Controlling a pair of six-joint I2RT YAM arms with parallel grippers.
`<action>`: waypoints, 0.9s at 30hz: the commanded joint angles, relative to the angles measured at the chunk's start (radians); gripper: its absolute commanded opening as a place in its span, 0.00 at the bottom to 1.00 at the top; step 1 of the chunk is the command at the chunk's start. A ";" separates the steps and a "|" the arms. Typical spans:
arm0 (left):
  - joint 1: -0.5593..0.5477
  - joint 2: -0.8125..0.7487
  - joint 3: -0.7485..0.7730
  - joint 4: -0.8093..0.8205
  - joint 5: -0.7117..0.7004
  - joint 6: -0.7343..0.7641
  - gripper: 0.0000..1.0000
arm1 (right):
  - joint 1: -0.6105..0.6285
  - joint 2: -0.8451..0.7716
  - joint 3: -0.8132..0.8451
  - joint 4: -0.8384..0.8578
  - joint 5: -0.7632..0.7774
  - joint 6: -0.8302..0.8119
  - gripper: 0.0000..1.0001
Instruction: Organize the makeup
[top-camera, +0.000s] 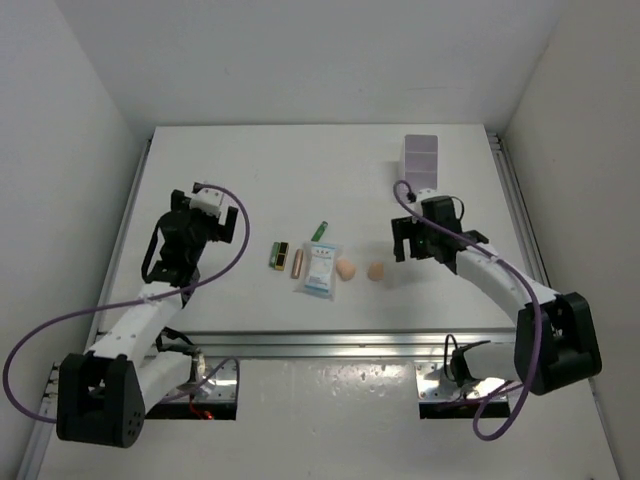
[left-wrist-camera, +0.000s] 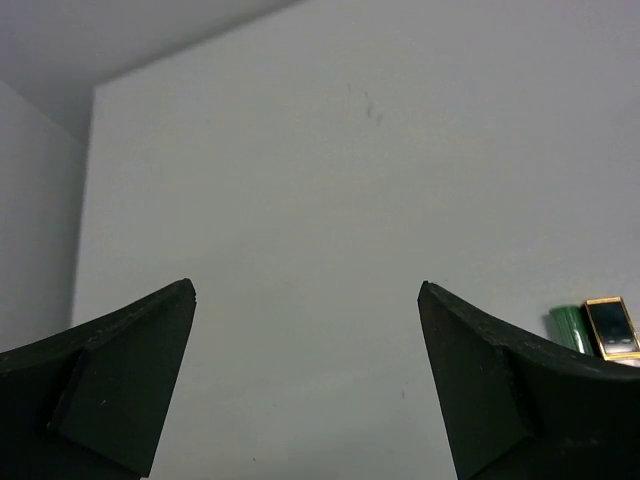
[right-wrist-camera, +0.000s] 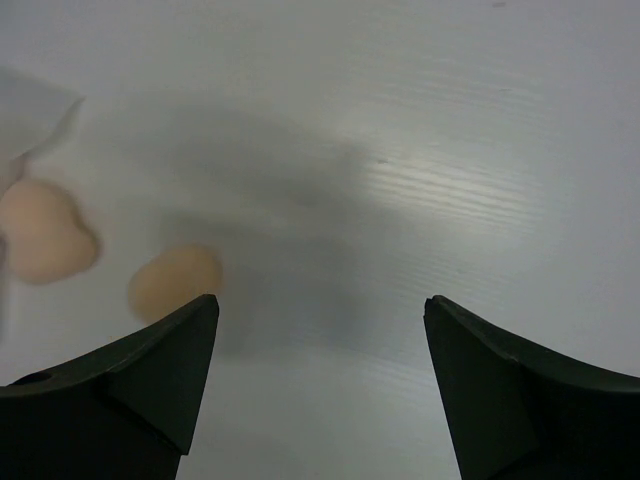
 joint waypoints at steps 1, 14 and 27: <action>-0.008 0.094 0.121 -0.244 0.061 -0.043 1.00 | 0.096 0.008 0.016 -0.092 -0.178 -0.060 0.84; -0.017 0.076 0.060 -0.166 0.117 -0.016 1.00 | 0.216 0.199 0.036 0.037 -0.089 -0.033 0.71; -0.017 0.067 0.022 -0.157 0.117 0.004 1.00 | 0.234 0.267 0.094 0.091 -0.149 -0.064 0.64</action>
